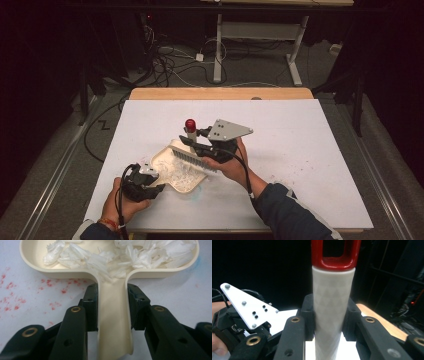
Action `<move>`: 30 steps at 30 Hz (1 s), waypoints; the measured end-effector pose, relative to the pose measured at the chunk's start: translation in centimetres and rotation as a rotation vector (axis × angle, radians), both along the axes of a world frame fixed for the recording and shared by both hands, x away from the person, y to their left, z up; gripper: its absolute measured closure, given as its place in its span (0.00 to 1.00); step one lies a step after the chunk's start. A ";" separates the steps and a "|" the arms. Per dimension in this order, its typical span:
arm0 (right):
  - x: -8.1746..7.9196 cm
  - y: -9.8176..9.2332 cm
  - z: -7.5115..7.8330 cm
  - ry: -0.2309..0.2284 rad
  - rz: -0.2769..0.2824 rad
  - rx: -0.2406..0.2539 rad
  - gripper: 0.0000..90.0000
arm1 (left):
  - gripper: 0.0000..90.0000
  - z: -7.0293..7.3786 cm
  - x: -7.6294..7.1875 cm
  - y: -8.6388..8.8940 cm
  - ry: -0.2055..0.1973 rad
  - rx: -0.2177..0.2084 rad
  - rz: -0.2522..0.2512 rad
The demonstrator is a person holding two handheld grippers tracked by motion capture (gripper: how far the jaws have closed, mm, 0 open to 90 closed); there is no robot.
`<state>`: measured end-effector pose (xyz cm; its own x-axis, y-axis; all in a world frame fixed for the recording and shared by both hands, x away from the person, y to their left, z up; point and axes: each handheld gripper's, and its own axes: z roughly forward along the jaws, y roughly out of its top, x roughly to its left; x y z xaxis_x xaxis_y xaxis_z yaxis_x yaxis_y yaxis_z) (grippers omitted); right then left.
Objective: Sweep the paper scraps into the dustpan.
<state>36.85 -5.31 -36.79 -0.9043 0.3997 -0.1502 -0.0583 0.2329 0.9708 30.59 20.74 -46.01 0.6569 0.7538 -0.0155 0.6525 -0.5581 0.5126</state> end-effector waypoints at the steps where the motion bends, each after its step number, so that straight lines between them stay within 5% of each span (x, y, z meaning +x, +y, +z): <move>1: -0.1 -0.4 0.3 -0.003 -0.008 -0.001 0.78 | 0.70 0.0 -0.1 0.1 0.001 -0.003 0.004; 8: -1.8 -4.1 1.7 0.009 -0.036 -0.018 0.78 | 0.70 0.2 -0.5 1.1 0.004 0.002 0.004; 20: -4.0 -8.8 1.2 0.069 -0.059 -0.068 0.78 | 0.70 0.6 -1.7 1.5 0.039 0.035 -0.043; 25: -5.0 -9.3 0.6 0.130 -0.022 -0.116 0.78 | 0.70 0.4 -1.6 1.5 0.051 0.044 -0.040; 30: -4.3 -8.0 -0.4 0.131 -0.028 -0.139 0.78 | 0.70 0.3 -1.6 1.4 0.053 0.042 -0.036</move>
